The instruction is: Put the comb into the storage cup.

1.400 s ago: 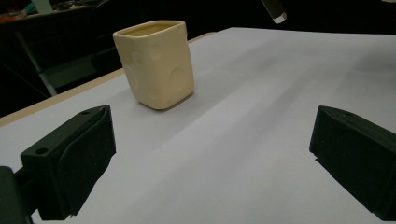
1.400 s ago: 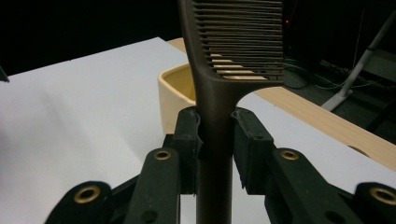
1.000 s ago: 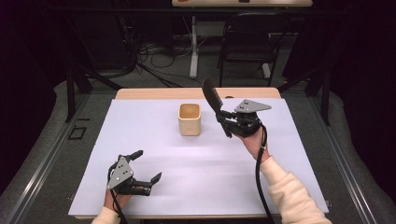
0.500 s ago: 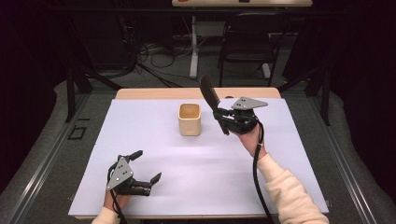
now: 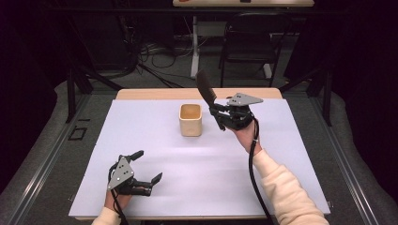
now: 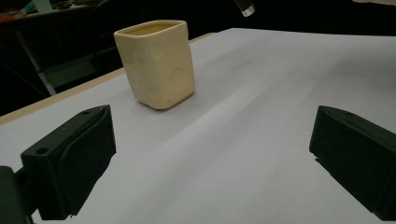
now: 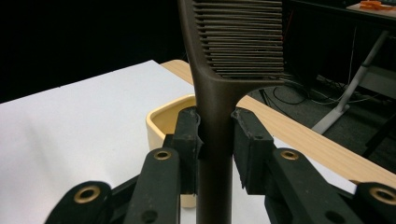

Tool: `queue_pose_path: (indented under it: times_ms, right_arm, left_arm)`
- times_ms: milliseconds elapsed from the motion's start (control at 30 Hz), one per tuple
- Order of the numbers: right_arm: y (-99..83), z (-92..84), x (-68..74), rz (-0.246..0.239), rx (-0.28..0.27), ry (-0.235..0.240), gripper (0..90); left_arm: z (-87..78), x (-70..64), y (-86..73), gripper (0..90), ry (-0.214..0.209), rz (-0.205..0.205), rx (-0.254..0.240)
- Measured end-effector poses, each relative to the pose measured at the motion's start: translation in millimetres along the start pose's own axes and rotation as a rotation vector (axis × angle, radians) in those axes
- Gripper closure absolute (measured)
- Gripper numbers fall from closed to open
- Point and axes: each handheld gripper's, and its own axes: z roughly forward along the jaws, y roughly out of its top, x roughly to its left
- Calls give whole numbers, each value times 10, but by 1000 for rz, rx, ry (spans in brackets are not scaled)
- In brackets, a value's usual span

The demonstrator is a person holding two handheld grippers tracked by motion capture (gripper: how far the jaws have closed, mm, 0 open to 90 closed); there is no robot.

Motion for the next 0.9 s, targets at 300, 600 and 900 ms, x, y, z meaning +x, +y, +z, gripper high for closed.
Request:
queue_pose_path:
  times_ms: [300, 600, 900]
  right_arm:
    - [76, 61, 4, -22, -15, 10, 725]
    - [127, 114, -27, -30, -27, 3, 725]
    - [164, 167, -41, -44, -29, -4, 724]
  left_arm:
    - [-57, -6, -14, 5, 19, -3, 2]
    - [-75, -5, -21, 5, 25, -5, 3]
    - [-117, -18, -28, 6, 38, -9, 3]
